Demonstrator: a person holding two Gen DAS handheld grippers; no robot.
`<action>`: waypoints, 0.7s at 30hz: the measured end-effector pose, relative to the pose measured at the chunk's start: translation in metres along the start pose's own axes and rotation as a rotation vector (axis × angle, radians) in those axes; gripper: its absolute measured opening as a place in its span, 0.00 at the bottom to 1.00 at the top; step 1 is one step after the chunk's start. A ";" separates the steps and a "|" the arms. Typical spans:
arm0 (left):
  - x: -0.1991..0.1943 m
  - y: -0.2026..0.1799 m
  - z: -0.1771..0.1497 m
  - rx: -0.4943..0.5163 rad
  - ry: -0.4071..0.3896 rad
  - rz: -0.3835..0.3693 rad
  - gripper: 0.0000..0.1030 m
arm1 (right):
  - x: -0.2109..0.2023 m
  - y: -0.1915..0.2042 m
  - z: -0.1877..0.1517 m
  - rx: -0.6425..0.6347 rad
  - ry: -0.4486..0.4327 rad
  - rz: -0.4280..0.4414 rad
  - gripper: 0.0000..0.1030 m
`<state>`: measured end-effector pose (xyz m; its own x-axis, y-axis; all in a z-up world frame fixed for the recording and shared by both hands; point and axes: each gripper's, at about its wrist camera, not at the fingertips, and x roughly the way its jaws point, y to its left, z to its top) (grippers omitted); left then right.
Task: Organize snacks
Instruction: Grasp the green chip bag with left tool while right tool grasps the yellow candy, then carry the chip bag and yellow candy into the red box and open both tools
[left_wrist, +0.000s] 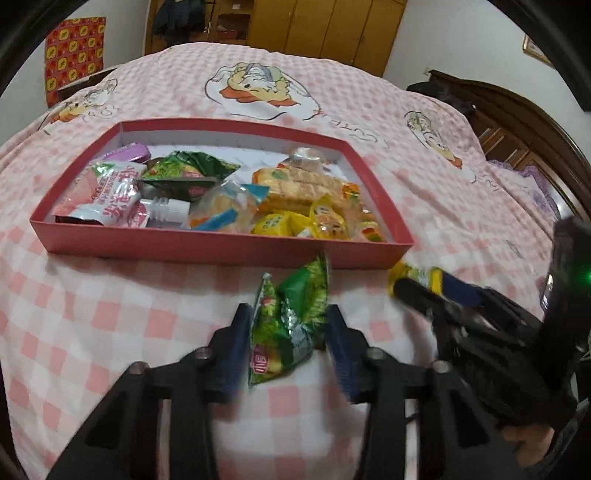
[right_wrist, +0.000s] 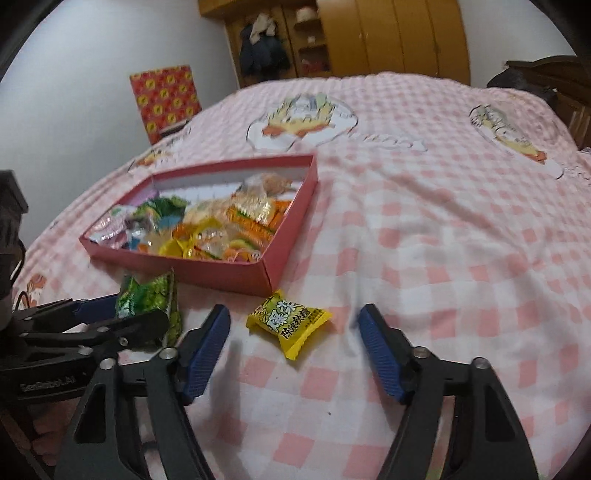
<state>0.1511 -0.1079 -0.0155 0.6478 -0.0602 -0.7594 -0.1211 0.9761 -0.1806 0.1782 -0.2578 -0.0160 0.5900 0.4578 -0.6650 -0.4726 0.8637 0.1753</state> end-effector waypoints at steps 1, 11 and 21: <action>-0.003 0.000 -0.001 0.005 -0.008 0.008 0.38 | 0.001 -0.001 0.000 0.003 0.008 -0.008 0.32; -0.037 0.018 0.001 -0.008 -0.066 -0.005 0.36 | -0.025 0.023 -0.006 -0.009 -0.049 -0.008 0.20; -0.060 0.025 0.013 0.008 -0.107 -0.018 0.36 | -0.043 0.059 0.012 0.007 -0.078 0.066 0.20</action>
<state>0.1193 -0.0774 0.0333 0.7263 -0.0559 -0.6851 -0.1026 0.9767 -0.1884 0.1325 -0.2238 0.0314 0.6072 0.5285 -0.5933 -0.5079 0.8324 0.2217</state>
